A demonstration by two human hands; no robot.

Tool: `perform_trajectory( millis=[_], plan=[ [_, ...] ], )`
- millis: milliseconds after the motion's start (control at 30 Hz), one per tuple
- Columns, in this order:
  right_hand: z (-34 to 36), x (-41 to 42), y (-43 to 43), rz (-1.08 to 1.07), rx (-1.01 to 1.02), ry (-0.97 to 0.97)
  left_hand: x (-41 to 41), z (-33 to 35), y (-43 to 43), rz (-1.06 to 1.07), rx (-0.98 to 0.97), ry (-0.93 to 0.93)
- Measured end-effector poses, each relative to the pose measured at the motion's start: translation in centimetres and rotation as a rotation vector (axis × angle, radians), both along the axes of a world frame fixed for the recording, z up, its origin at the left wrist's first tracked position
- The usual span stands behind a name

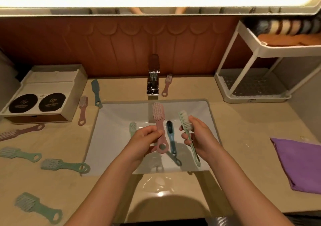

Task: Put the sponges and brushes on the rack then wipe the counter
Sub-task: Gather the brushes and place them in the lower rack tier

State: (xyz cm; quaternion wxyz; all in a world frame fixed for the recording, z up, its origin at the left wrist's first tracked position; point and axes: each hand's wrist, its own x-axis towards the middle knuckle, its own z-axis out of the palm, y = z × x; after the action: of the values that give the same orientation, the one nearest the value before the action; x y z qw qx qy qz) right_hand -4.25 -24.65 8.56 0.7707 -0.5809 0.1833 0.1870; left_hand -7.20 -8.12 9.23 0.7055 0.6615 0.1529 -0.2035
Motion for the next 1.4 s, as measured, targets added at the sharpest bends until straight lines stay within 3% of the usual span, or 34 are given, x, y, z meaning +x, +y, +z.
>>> perform_trajectory(
  millis=[200,400,633,800,933,1033,1400],
  plan=[
    [0.1,3.3,-9.3,0.076,-0.191,-0.135,3.7,0.7,-7.7,0.067,-0.083,0.075],
    [-0.8,7.6,-18.6,0.029,-0.461,-0.200,7.2,-0.3,-15.3,0.234,-0.345,0.189],
    [-2.7,16.8,-27.2,0.100,-0.952,-0.409,11.8,-1.3,-20.7,0.284,-0.319,0.229],
    [-3.4,22.5,-29.1,0.374,-1.257,-0.437,13.3,-1.4,-22.2,0.297,-0.265,0.218],
    [-4.5,24.6,-29.2,0.643,-1.296,-0.436,13.7,-1.8,-22.8,0.329,-0.237,0.231],
    [-5.4,25.2,-28.9,0.726,-1.277,-0.397,13.7,-2.4,-23.0,0.344,-0.254,0.241],
    [-6.8,24.7,-29.6,0.670,-1.043,-0.181,14.4,-3.4,-23.8,0.335,-0.244,0.261]
  ],
)
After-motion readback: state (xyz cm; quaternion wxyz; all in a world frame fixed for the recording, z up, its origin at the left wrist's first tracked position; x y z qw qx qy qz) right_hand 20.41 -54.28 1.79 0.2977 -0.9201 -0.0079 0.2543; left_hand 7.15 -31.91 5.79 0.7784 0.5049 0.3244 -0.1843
